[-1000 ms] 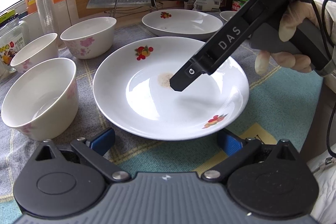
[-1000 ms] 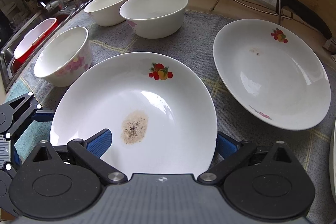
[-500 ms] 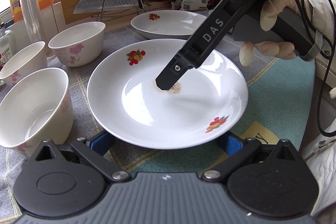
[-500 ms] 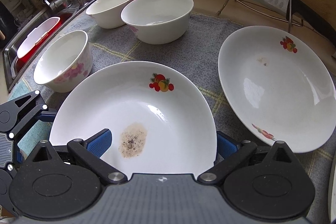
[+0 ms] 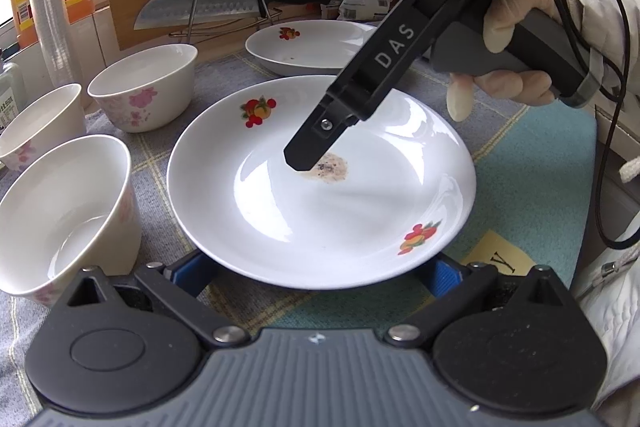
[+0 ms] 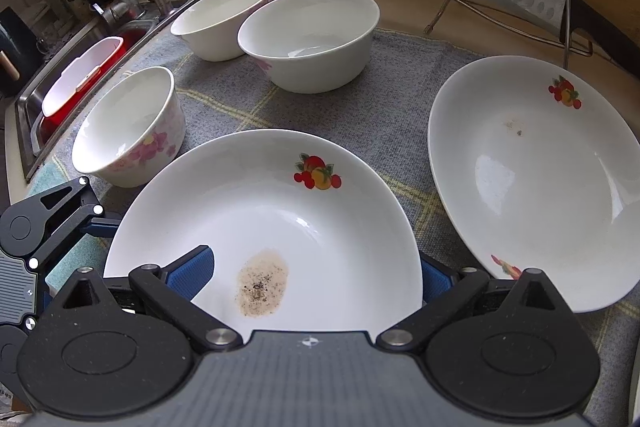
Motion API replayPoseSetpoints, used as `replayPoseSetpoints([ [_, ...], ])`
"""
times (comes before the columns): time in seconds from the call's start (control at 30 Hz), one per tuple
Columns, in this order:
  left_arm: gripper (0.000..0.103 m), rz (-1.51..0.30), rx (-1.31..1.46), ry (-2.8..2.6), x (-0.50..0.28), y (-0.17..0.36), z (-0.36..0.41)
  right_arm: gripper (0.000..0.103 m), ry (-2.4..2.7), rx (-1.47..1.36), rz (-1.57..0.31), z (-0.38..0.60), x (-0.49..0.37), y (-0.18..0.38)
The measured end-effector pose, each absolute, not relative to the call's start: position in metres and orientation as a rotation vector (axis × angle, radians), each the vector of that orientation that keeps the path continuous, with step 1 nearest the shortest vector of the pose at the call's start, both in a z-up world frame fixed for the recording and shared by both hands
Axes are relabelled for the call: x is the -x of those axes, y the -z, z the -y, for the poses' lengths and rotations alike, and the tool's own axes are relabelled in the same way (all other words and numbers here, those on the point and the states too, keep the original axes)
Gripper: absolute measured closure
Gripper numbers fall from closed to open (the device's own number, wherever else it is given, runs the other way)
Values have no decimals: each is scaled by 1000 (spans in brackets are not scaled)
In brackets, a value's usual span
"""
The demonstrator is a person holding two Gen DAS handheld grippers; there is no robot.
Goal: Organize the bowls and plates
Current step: 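Lift the stained plate with the right tool and carry it toward the other plates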
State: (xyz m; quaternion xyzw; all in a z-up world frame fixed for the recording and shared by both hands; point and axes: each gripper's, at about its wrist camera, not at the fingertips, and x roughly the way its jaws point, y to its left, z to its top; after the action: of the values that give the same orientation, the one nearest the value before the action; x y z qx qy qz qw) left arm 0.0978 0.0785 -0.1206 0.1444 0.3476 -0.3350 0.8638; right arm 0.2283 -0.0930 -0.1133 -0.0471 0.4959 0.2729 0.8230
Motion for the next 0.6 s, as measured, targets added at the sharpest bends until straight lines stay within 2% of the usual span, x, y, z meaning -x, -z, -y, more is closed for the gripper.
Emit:
replayPoseSetpoints([
  [0.6, 0, -716, -328, 704, -98, 120, -77, 9, -579, 93, -1061, 97, -229, 111],
])
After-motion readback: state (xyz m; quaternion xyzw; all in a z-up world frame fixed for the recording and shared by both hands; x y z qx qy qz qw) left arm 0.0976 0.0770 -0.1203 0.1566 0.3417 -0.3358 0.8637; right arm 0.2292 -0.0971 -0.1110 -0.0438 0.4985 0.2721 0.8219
